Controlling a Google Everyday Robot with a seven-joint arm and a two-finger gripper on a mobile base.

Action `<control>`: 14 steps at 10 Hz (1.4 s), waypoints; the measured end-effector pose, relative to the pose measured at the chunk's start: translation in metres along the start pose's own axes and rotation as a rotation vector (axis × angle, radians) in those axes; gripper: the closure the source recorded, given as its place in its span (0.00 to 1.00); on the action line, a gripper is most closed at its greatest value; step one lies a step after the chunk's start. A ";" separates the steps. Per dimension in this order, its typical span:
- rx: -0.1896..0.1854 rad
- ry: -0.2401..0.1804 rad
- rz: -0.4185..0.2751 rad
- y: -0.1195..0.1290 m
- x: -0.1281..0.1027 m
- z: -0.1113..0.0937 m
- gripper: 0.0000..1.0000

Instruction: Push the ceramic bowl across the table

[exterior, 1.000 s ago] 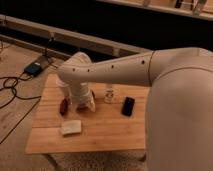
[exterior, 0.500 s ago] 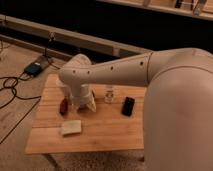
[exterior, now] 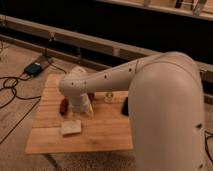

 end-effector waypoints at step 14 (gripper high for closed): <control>-0.039 -0.051 -0.007 0.002 -0.111 0.052 0.35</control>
